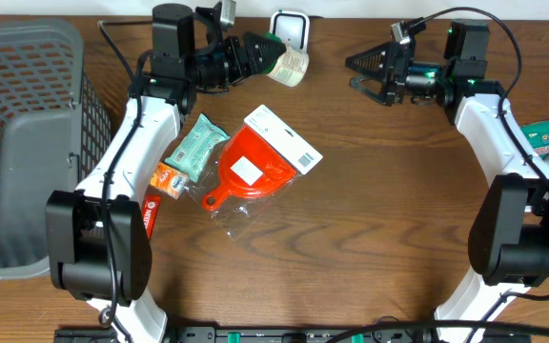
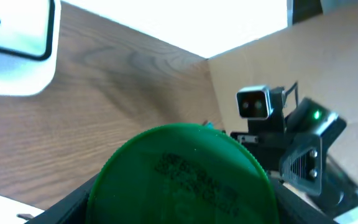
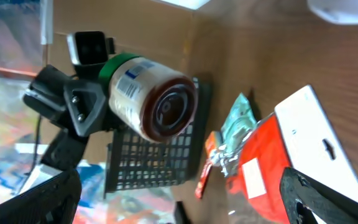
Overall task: Scan the item barcode
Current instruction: 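Move the open right gripper left toward the jar near the scanner, then bring the open right gripper around the jar beside the left gripper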
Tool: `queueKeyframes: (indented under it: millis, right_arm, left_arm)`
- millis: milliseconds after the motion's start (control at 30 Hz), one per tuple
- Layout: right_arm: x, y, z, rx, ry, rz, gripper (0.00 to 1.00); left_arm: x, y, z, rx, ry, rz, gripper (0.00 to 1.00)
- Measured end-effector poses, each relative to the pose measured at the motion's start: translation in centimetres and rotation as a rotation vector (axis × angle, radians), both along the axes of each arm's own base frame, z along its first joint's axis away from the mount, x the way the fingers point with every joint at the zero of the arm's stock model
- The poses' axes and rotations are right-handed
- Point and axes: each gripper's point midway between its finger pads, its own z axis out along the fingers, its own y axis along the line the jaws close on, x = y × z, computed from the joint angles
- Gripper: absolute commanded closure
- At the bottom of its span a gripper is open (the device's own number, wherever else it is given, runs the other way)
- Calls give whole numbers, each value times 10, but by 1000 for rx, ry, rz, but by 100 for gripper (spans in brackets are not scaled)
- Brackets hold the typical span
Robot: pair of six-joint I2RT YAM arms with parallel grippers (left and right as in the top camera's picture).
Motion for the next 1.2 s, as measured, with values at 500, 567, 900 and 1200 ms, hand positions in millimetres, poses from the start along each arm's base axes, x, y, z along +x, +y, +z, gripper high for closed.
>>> queueKeyframes:
  millis: [500,567,900,1200]
  right_arm:
    - [8,0,-9,-78,-90,-34,1]
    - [9,2,-21,-152,-144,-41,1]
    - [10,24,-68,-516,-425,27,1]
    - [13,40,-78,-659,-575,76,1]
  left_arm:
    - [5,3,-2,-155,337,124,93]
    - [5,3,-2,-172,371,131,93]
    - [4,3,-2,-212,451,147,93]
    - [-1,3,-12,-215,542,157,93]
